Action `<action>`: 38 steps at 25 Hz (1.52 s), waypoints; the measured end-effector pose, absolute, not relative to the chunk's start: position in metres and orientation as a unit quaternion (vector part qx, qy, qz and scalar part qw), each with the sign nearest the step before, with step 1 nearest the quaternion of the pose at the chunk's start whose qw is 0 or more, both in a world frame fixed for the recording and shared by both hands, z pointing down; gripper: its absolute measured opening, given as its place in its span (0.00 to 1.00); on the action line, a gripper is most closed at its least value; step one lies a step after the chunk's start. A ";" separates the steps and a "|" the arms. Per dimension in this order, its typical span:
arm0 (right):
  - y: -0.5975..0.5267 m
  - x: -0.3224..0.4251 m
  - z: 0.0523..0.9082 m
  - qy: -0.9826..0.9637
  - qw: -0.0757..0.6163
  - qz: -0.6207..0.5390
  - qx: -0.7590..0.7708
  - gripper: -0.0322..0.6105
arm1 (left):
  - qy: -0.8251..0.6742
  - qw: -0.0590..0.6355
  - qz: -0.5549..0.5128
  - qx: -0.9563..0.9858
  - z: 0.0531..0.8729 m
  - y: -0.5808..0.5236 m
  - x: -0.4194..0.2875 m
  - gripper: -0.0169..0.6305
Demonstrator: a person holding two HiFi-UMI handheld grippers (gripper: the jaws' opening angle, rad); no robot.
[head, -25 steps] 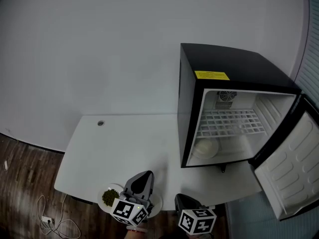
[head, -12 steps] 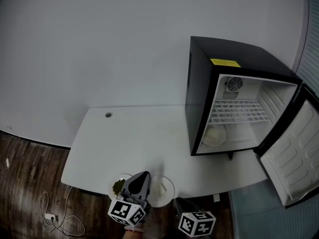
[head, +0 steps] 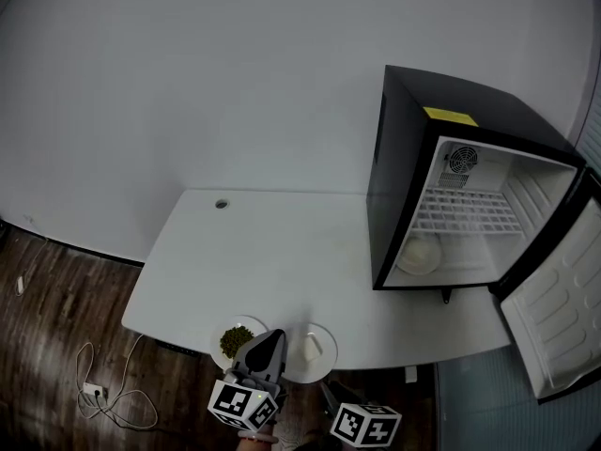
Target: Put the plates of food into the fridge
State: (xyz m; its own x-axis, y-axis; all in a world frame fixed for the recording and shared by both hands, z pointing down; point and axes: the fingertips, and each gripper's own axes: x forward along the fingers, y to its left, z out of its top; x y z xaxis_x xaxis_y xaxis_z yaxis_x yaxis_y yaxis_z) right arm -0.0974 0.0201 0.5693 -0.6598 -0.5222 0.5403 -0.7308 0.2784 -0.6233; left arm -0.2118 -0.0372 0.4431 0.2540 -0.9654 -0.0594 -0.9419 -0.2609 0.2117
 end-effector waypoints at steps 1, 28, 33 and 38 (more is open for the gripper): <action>0.021 -0.100 0.572 -0.787 0.110 0.465 0.392 0.17 | -0.608 0.068 -0.088 0.786 0.445 -0.035 -0.212 0.04; 0.000 -0.131 0.606 -0.690 -0.005 0.612 0.387 0.24 | -0.620 0.081 -0.087 0.776 0.480 -0.023 -0.216 0.04; -0.001 -0.132 0.611 -0.675 -0.025 0.627 0.389 0.24 | -0.620 0.080 -0.087 0.776 0.483 -0.023 -0.218 0.04; -0.004 -0.135 0.610 -0.677 -0.041 0.624 0.387 0.24 | -0.620 0.084 -0.087 0.775 0.485 -0.024 -0.220 0.04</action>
